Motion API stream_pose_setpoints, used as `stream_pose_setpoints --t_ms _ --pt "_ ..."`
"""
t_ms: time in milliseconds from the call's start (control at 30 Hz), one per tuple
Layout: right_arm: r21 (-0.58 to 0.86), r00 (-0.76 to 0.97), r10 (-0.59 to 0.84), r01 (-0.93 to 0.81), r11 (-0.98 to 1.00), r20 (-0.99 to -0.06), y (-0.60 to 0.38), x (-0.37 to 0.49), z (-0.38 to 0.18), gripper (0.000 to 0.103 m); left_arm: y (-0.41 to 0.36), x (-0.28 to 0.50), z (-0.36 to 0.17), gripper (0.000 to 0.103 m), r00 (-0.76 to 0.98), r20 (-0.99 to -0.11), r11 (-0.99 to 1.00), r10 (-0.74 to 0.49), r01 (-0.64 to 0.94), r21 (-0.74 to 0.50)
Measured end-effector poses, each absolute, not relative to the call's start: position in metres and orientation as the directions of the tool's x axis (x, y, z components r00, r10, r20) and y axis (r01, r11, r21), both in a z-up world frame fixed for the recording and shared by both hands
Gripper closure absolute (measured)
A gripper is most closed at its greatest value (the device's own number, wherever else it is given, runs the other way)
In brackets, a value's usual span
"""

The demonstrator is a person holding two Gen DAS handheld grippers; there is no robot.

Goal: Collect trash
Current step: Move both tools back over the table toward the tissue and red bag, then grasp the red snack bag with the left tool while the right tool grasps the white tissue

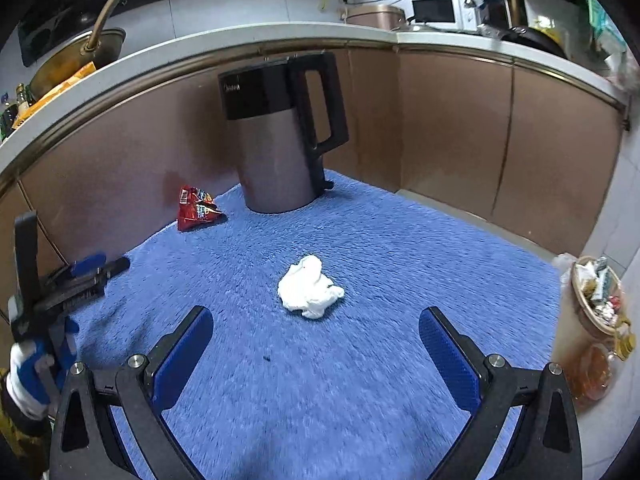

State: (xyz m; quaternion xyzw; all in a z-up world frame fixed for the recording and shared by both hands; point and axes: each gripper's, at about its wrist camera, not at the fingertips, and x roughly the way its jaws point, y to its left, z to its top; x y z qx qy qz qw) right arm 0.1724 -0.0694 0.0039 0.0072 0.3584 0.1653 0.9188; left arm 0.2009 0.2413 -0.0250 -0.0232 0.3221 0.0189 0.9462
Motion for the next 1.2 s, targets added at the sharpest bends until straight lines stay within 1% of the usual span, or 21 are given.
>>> stream_pose_setpoints --t_ms 100,167,300,433,633,767,800,833,867,900,933,967,1000,1033,1067,1100,1133,1200 --pt "0.151 0.670 0.328 -0.310 0.939 -0.666 -0.064 0.192 -0.009 0.000 0.248 0.227 -0.020 0.035 0.803 -0.596 0.999 0.014 -0.042 -0.033" --pt "0.161 0.660 0.336 -0.313 0.936 -0.672 -0.062 0.202 -0.016 0.000 0.252 0.249 -0.018 0.031 0.809 -0.587 0.999 -0.002 -0.025 -0.037" --pt "0.183 0.637 0.353 -0.319 0.930 -0.685 -0.058 0.225 -0.031 0.000 0.263 0.288 -0.019 0.030 0.811 -0.584 0.997 -0.026 -0.025 -0.080" --pt "0.203 0.613 0.362 -0.315 0.927 -0.702 -0.056 0.244 -0.045 0.000 0.268 0.326 -0.031 0.029 0.782 -0.621 0.992 -0.056 -0.025 -0.122" --pt "0.220 0.577 0.362 -0.304 0.927 -0.732 -0.053 0.267 -0.062 0.000 0.273 0.368 -0.058 0.029 0.725 -0.686 0.987 -0.060 -0.058 -0.148" --pt "0.221 0.555 0.363 -0.308 0.925 -0.749 -0.048 0.275 -0.072 0.007 0.278 0.386 -0.072 0.030 0.695 -0.714 0.980 -0.089 -0.069 -0.189" --pt "0.224 0.552 0.365 -0.308 0.925 -0.750 -0.047 0.276 -0.074 0.009 0.279 0.388 -0.074 0.030 0.691 -0.716 0.979 -0.094 -0.068 -0.194" --pt "0.228 0.548 0.368 -0.307 0.924 -0.751 -0.046 0.277 -0.076 0.012 0.279 0.389 -0.076 0.034 0.688 -0.718 0.977 -0.102 -0.066 -0.202" --pt "0.233 0.546 0.371 -0.307 0.923 -0.751 -0.046 0.278 -0.078 0.015 0.279 0.390 -0.079 0.042 0.684 -0.721 0.975 -0.113 -0.062 -0.211" --pt "0.236 0.544 0.374 -0.308 0.922 -0.751 -0.045 0.279 -0.078 0.019 0.279 0.392 -0.080 0.047 0.680 -0.723 0.974 -0.120 -0.060 -0.218" --pt "0.238 0.539 0.378 -0.312 0.920 -0.753 -0.044 0.280 -0.079 0.028 0.279 0.394 -0.083 0.057 0.673 -0.728 0.972 -0.130 -0.057 -0.227" --pt "0.239 0.533 0.380 -0.316 0.918 -0.755 -0.043 0.281 -0.081 0.039 0.279 0.396 -0.085 0.060 0.664 -0.735 0.971 -0.136 -0.057 -0.231" --pt "0.239 0.527 0.384 -0.322 0.916 -0.759 -0.042 0.281 -0.082 0.045 0.279 0.395 -0.086 0.060 0.663 -0.737 0.972 -0.133 -0.059 -0.229" --pt "0.242 0.518 0.389 -0.329 0.913 -0.762 -0.041 0.281 -0.083 0.053 0.279 0.394 -0.086 0.063 0.665 -0.735 0.972 -0.132 -0.060 -0.229" --pt "0.243 0.510 0.391 -0.334 0.911 -0.766 -0.040 0.281 -0.083 0.059 0.278 0.393 -0.085 0.067 0.668 -0.732 0.972 -0.131 -0.058 -0.227" --pt "0.241 0.507 0.390 -0.335 0.911 -0.769 -0.040 0.281 -0.084 0.063 0.277 0.392 -0.085 0.068 0.668 -0.732 0.972 -0.134 -0.055 -0.228" --pt "0.241 0.502 0.392 -0.339 0.909 -0.771 -0.039 0.281 -0.085 0.072 0.277 0.391 -0.085 0.070 0.669 -0.731 0.972 -0.135 -0.053 -0.228" --pt "0.241 0.497 0.395 -0.345 0.907 -0.773 -0.037 0.279 -0.084 0.079 0.273 0.381 -0.082 0.072 0.672 -0.728 0.973 -0.135 -0.049 -0.225"
